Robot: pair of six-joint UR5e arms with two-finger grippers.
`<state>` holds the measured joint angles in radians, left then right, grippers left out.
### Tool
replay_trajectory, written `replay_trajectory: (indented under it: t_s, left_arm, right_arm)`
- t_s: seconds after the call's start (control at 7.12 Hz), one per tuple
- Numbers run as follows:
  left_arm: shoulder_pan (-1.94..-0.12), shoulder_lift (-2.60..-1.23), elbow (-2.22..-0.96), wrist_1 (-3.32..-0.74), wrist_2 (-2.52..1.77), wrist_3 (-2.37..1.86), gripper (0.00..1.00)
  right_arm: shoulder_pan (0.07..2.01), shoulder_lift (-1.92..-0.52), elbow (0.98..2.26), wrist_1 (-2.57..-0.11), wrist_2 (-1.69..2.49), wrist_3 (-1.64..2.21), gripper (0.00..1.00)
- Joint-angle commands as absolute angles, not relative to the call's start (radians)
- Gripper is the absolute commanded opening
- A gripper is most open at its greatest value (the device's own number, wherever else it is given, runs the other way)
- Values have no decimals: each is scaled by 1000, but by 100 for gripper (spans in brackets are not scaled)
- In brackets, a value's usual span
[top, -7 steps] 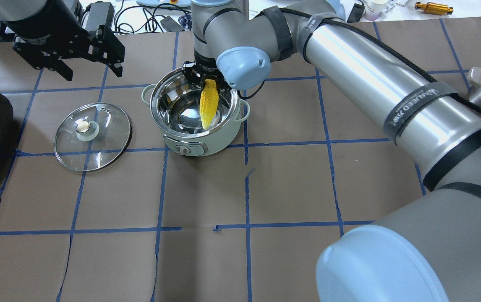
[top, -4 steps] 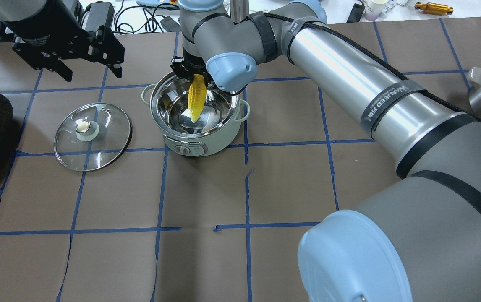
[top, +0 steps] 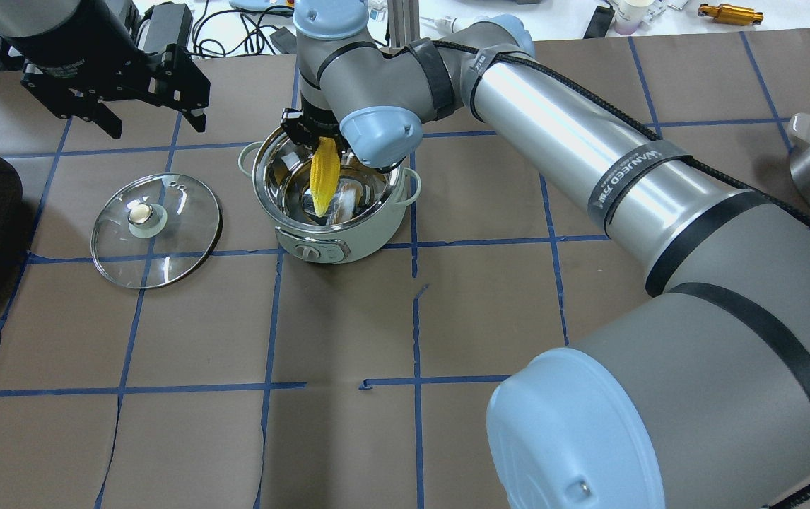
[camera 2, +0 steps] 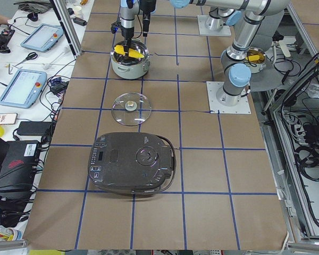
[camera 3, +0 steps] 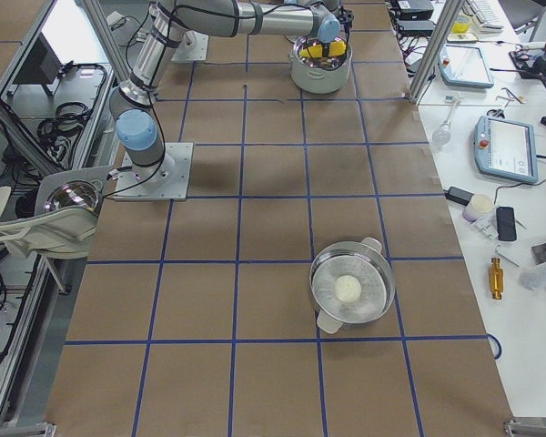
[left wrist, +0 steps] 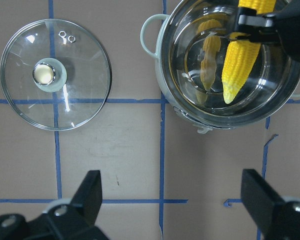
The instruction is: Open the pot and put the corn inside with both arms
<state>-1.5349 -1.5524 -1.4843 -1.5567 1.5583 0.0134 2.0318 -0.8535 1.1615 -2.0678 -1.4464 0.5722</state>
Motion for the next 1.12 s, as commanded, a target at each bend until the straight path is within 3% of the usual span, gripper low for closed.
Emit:
replay_trajectory:
  t_s: [0.0, 0.7, 0.98]
  left_arm:
    - [-1534, -1552, -1486, -1555, 1557, 14, 100]
    - [-1534, -1552, -1486, -1554, 1554, 14, 100]
    - [-1534, -1552, -1486, -1555, 1554, 14, 100]
  right_arm:
    - [2033, -865, 1184, -2062, -1445, 581, 100]
    - [1952, -1190, 1198, -1639, -1589, 435, 99]
    - [1817, -1337, 1292, -1591, -1577, 291, 96]
